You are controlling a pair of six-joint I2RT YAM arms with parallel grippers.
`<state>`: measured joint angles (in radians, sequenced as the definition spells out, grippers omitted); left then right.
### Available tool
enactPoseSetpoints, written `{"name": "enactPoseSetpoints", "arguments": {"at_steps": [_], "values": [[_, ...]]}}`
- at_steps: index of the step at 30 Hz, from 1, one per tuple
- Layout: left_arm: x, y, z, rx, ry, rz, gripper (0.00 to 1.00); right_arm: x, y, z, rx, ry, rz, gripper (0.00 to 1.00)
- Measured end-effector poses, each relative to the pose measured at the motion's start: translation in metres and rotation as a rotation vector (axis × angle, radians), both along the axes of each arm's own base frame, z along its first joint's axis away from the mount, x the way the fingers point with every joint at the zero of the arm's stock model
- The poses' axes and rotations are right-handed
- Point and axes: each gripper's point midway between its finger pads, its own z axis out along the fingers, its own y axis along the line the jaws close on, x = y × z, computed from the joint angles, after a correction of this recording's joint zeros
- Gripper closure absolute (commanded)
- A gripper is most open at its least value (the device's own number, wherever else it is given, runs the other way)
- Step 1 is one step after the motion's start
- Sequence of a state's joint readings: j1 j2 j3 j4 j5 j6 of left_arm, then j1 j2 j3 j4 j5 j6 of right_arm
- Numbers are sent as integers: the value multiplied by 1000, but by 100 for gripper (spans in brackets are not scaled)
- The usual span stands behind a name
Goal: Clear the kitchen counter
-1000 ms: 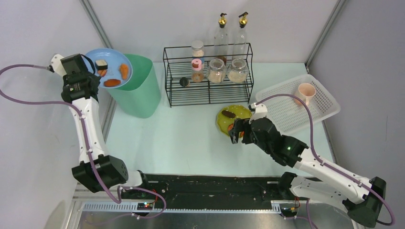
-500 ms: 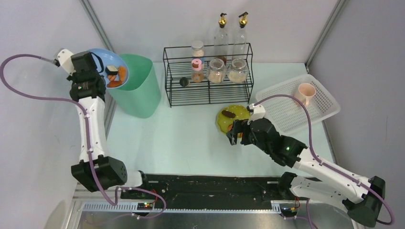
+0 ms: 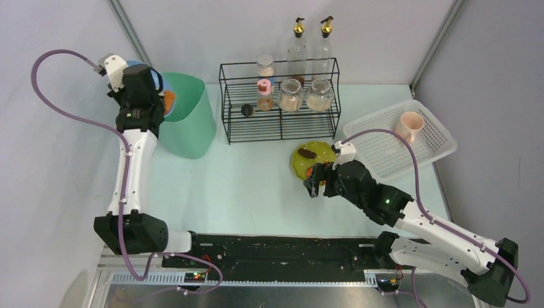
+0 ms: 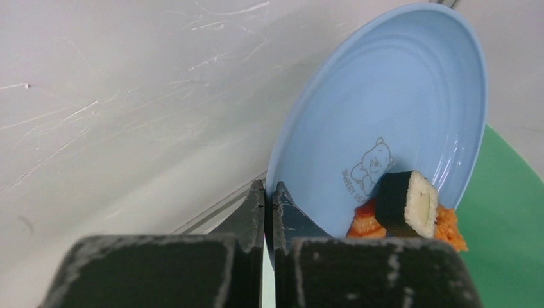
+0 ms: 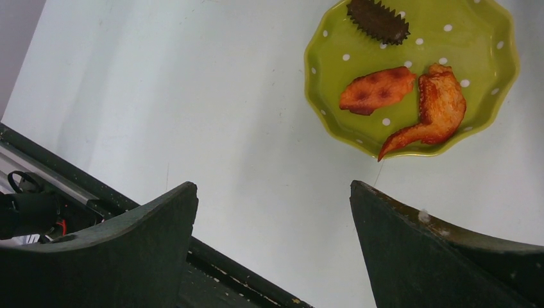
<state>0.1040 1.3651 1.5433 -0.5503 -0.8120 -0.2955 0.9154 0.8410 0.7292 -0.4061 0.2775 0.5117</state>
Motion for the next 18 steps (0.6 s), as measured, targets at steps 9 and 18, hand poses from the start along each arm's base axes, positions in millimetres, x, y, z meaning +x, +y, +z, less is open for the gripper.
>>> {"name": "enactPoseSetpoints", "arguments": {"at_steps": [9,18], "values": [[6,-26,9,179,76,-12,100,-3,1,1,6,0,12,8],[12,-51,42,368,78,26,100,-6,-1,0,15,-3,14,8]]}}
